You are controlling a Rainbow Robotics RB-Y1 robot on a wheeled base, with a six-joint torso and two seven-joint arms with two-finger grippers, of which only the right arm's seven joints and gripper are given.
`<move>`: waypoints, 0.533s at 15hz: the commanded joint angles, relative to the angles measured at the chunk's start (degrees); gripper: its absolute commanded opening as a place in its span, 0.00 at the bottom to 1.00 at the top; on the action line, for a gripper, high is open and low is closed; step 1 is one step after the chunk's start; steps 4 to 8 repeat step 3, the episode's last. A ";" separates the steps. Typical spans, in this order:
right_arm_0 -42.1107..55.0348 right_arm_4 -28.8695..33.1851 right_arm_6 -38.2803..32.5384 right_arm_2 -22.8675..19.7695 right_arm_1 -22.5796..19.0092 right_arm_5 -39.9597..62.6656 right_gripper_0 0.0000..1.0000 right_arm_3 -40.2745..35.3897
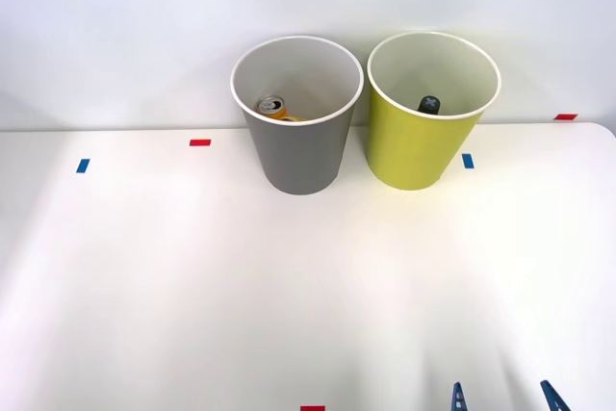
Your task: Put cans in the gray bin, plastic bottles in the light green bin
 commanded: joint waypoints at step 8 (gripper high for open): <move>0.00 0.00 0.00 0.00 0.00 0.00 1.00 0.00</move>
